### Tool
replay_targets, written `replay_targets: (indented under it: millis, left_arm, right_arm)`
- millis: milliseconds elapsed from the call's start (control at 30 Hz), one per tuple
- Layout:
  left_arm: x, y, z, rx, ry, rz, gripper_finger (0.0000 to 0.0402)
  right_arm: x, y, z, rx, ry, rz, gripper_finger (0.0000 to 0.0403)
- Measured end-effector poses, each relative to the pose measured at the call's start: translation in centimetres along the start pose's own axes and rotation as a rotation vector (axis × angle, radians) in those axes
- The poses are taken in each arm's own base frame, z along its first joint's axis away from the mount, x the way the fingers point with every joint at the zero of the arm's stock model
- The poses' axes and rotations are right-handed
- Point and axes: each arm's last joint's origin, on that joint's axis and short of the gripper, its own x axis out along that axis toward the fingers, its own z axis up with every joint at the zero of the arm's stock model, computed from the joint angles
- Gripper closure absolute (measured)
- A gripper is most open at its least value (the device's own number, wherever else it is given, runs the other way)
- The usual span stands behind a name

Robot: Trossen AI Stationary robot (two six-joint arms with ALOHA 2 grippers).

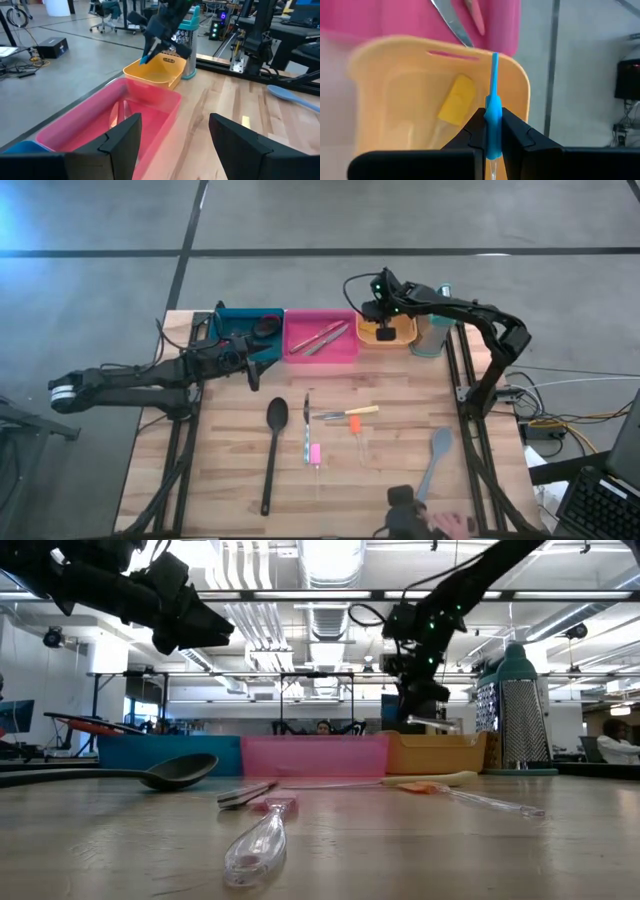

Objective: Pick & Place Kitchen Items
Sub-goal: Put the blue spatula into the yellow bin

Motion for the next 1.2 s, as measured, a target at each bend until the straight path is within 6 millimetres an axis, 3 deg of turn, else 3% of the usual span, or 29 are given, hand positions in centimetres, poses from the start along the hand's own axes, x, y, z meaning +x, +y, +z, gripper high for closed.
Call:
replay_targets:
  millis: [600, 1200]
  left_arm:
    - [0.0, 0.0, 0.0, 0.000, -0.001, 0.003, 0.0164]
    - [0.0, 0.0, 0.1, -0.002, -0.010, 0.008, 0.0163]
  right_arm:
    - [3.8, 3.3, -3.5, 0.001, -0.038, 0.012, 0.0383]
    - [4.1, 4.1, -4.0, 0.079, -0.016, 0.042, 0.0383]
